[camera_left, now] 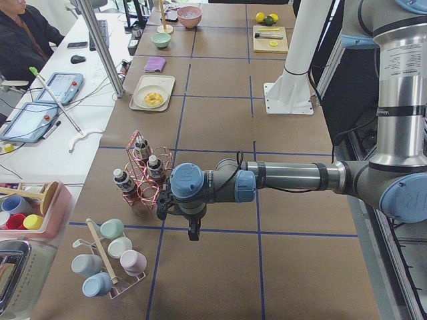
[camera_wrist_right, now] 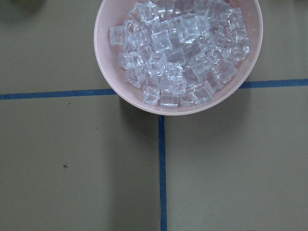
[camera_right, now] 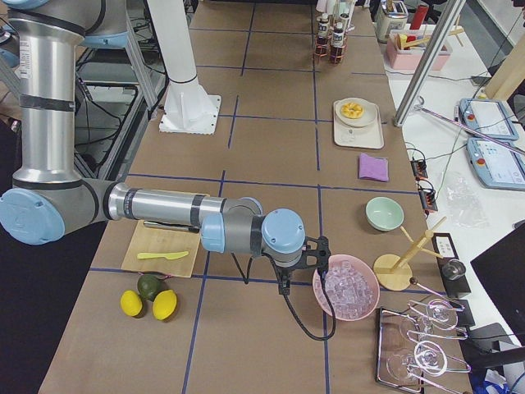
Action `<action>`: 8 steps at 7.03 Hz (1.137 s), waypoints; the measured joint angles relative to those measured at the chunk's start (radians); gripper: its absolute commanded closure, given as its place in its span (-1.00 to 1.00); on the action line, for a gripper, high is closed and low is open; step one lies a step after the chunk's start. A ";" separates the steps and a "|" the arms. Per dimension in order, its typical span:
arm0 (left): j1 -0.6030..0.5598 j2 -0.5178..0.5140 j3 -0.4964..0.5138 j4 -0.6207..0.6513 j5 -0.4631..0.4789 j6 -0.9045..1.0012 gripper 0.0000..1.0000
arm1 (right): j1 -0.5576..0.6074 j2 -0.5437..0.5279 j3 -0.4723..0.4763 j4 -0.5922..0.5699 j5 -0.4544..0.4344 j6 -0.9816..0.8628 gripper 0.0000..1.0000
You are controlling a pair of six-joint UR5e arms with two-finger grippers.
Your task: Place tea on tray
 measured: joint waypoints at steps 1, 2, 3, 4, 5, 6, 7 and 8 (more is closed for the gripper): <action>0.000 0.000 0.000 0.000 -0.001 0.000 -1.00 | 0.000 0.002 0.001 0.000 0.000 0.000 -1.00; 0.000 0.000 -0.005 -0.001 -0.001 -0.003 -1.00 | 0.000 0.006 0.003 0.001 0.000 0.001 -1.00; 0.000 -0.001 -0.019 -0.004 -0.004 -0.006 -1.00 | 0.000 0.010 0.004 0.001 -0.001 0.003 -1.00; 0.000 -0.002 -0.052 -0.006 -0.006 -0.009 -1.00 | 0.000 0.012 0.008 0.001 0.000 0.005 -1.00; 0.001 -0.002 -0.106 -0.007 -0.006 -0.011 -1.00 | 0.000 0.013 0.020 0.000 -0.001 0.006 -1.00; 0.001 -0.002 -0.173 -0.007 -0.005 -0.028 -1.00 | 0.000 0.012 0.038 0.000 -0.002 0.006 -1.00; 0.003 0.000 -0.246 -0.017 -0.003 -0.087 -1.00 | 0.000 0.012 0.046 -0.001 -0.004 0.005 -1.00; 0.005 0.005 -0.303 -0.061 -0.001 -0.178 -1.00 | 0.000 0.011 0.047 -0.001 -0.005 0.004 -1.00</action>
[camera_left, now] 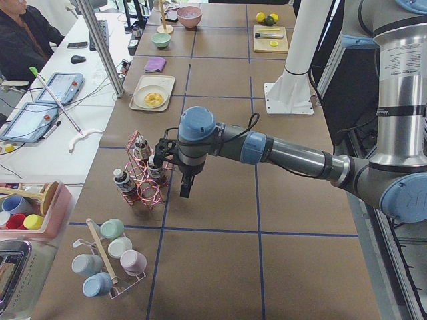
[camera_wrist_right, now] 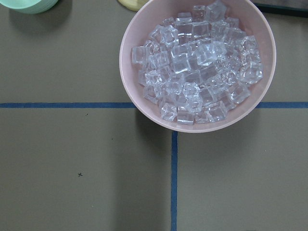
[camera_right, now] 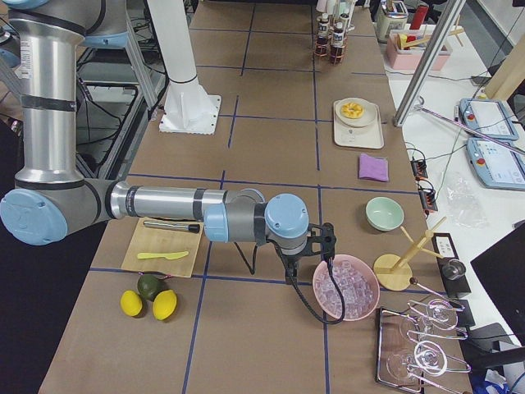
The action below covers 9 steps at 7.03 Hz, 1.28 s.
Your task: Place tea on tray
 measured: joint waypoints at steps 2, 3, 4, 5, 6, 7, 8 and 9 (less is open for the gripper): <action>0.020 0.006 -0.036 -0.183 0.010 -0.194 -1.00 | 0.000 -0.002 -0.003 0.000 -0.001 -0.001 -1.00; 0.046 0.008 -0.038 -0.274 0.042 -0.268 -1.00 | 0.000 -0.002 -0.003 0.000 -0.001 -0.001 -1.00; 0.084 0.009 -0.034 -0.375 0.102 -0.342 -1.00 | 0.000 -0.001 -0.002 0.001 0.000 -0.001 -1.00; 0.131 0.009 -0.025 -0.473 0.173 -0.414 -1.00 | 0.000 0.000 0.001 0.001 0.001 0.000 -1.00; 0.185 0.009 -0.018 -0.554 0.259 -0.480 -1.00 | 0.000 0.000 0.003 0.001 0.003 0.002 -1.00; 0.227 0.009 -0.008 -0.621 0.330 -0.524 -1.00 | 0.000 0.000 0.004 0.001 0.003 0.002 -1.00; 0.250 0.009 0.016 -0.706 0.378 -0.553 -1.00 | 0.000 0.000 -0.002 0.001 0.001 0.001 -1.00; 0.271 0.009 0.051 -0.805 0.423 -0.590 -1.00 | -0.001 0.000 -0.014 0.002 -0.003 0.001 -1.00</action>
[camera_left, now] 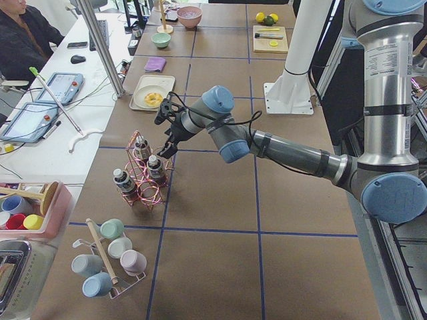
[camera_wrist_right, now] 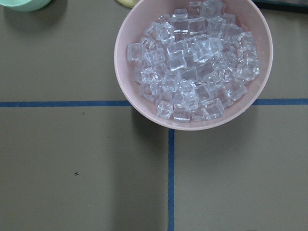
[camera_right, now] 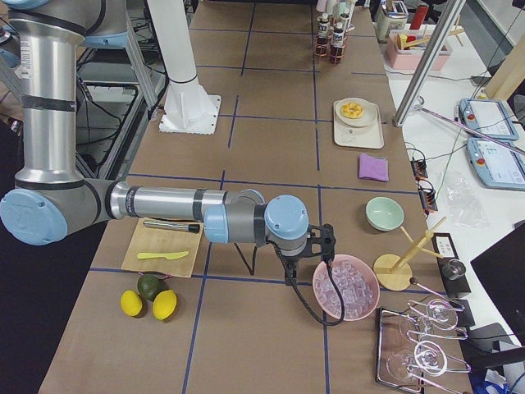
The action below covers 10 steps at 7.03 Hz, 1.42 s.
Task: Place tea on tray
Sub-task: 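Reach the left gripper into the copper rack toward a dark tea bottle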
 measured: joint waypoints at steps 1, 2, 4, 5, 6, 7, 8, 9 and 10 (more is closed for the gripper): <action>0.050 0.000 0.039 -0.094 0.085 -0.054 -1.00 | 0.000 -0.002 -0.009 0.012 -0.002 -0.001 -1.00; 0.128 -0.001 0.070 -0.155 0.210 -0.100 -1.00 | -0.001 -0.006 -0.014 0.031 -0.004 -0.001 -1.00; 0.253 -0.005 0.145 -0.249 0.408 -0.161 -1.00 | -0.001 -0.009 -0.018 0.046 -0.003 -0.001 -1.00; 0.275 -0.015 0.199 -0.307 0.446 -0.173 -1.00 | -0.001 -0.009 -0.019 0.047 -0.002 -0.001 -1.00; 0.290 -0.026 0.239 -0.343 0.471 -0.176 -0.97 | -0.001 -0.009 -0.019 0.048 -0.002 0.000 -1.00; 0.308 -0.036 0.262 -0.359 0.499 -0.177 -0.92 | -0.001 -0.009 -0.020 0.048 -0.001 0.001 -1.00; 0.327 -0.052 0.281 -0.364 0.529 -0.178 -0.82 | -0.001 -0.009 -0.020 0.048 -0.001 0.001 -1.00; 0.338 -0.070 0.299 -0.366 0.547 -0.178 -0.72 | -0.001 -0.009 -0.020 0.048 -0.001 0.001 -1.00; 0.342 -0.083 0.315 -0.367 0.554 -0.179 -0.68 | -0.001 -0.009 -0.020 0.048 0.000 0.001 -1.00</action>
